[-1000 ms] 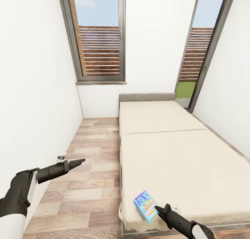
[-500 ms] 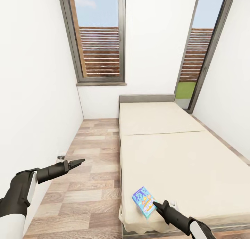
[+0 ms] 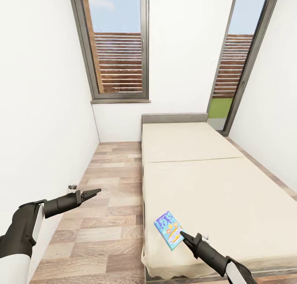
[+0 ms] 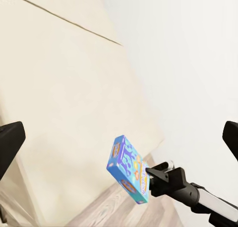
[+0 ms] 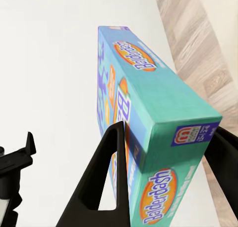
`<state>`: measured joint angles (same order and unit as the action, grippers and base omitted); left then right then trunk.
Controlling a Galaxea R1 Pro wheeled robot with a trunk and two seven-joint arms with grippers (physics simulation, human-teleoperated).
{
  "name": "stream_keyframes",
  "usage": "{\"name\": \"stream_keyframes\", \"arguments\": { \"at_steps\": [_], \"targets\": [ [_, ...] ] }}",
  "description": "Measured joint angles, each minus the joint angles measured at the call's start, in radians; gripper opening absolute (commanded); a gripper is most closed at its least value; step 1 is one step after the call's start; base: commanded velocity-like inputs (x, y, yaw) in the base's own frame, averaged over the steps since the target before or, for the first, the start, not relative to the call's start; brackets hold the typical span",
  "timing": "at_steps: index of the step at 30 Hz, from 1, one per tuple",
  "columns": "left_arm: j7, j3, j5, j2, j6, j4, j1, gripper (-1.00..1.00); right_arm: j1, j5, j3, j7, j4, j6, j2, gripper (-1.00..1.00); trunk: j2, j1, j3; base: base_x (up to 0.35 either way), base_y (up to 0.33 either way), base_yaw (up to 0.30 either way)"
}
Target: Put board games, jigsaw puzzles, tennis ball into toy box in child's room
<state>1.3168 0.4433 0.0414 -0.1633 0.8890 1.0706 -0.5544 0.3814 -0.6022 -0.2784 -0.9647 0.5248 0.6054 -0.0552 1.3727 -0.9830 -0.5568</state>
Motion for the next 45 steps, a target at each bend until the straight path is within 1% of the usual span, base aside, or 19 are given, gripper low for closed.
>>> {"name": "stream_keyframes", "arguments": {
  "at_steps": [16, 20, 25, 28, 31, 32, 33, 34, 35, 37, 41, 45],
  "targets": [
    [-0.003, 0.000, 0.000, 0.002, 0.000, 0.000, 0.000, 1.00, -0.001, 0.002, 0.003, 0.001, 0.000, -0.008, 0.005, -1.00, -0.112, 0.061, 0.050, 0.000, 0.000, 0.000],
    [-0.004, 0.000, 0.001, 0.002, 0.000, 0.000, 0.000, 1.00, -0.002, 0.002, 0.022, 0.003, 0.000, -0.027, 0.006, -1.00, -0.140, 0.077, 0.063, 0.000, 0.000, 0.000],
    [-0.004, -0.001, 0.001, 0.002, 0.000, 0.000, 0.000, 1.00, 0.000, 0.000, 0.028, 0.012, 0.016, -0.021, -0.010, -1.00, -0.175, 0.096, 0.078, 0.000, 0.000, 0.000],
    [-0.004, -0.002, 0.001, 0.002, 0.000, 0.000, 0.000, 1.00, 0.001, -0.004, 0.028, 0.014, 0.091, 0.015, -0.015, -1.00, -0.196, 0.107, 0.088, 0.000, 0.000, 0.000],
    [-0.003, -0.001, 0.001, 0.000, 0.000, 0.000, 0.000, 1.00, 0.003, -0.006, 0.027, 0.021, 0.224, 0.094, -0.018, -1.00, -0.217, 0.119, 0.097, 0.000, 0.000, 0.000],
    [-0.003, -0.001, 0.001, 0.000, 0.000, 0.000, 0.000, 1.00, 0.003, -0.003, 0.027, 0.025, 0.245, 0.104, -0.018, -1.00, -0.224, 0.123, 0.100, 0.000, 0.000, 0.000],
    [-0.003, 0.000, 0.001, -0.001, 0.000, 0.000, 0.000, 1.00, 0.004, -0.003, 0.025, 0.036, 0.297, 0.130, -0.019, -1.00, -0.231, 0.127, 0.104, 0.000, 0.000, 0.000],
    [-0.003, 0.000, 0.001, 0.000, 0.000, 0.000, 0.000, 1.00, 0.005, -0.014, 0.024, 0.042, 0.335, 0.148, -0.019, -1.00, -0.238, 0.130, 0.107, 0.000, 0.000, 0.000],
    [-0.003, 0.000, 0.001, 0.000, 0.000, 0.000, 0.000, 1.00, 0.006, -0.007, 0.024, 0.045, 0.369, 0.154, -0.020, -1.00, -0.245, 0.134, 0.110, 0.000, 0.000, 0.000],
    [-0.003, -0.001, 0.001, 0.001, 0.000, 0.000, 0.000, 1.00, 0.009, -0.009, 0.023, 0.047, 0.426, 0.166, -0.020, -1.00, -0.259, 0.142, 0.116, 0.000, 0.000, 0.000],
    [-0.003, 0.000, 0.000, 0.000, 0.003, 0.000, 0.000, 1.00, 0.028, -0.010, 0.024, 0.042, 0.459, 0.173, -0.022, -1.00, -0.287, 0.157, 0.129, 0.000, 0.000, 0.000],
    [-0.002, 0.000, -0.002, 0.000, 0.006, 0.000, 0.000, 1.00, 0.034, -0.012, 0.023, 0.023, 0.469, 0.172, -0.024, -1.00, -0.315, 0.173, 0.141, 0.000, 0.000, 0.000]
  ]
}}
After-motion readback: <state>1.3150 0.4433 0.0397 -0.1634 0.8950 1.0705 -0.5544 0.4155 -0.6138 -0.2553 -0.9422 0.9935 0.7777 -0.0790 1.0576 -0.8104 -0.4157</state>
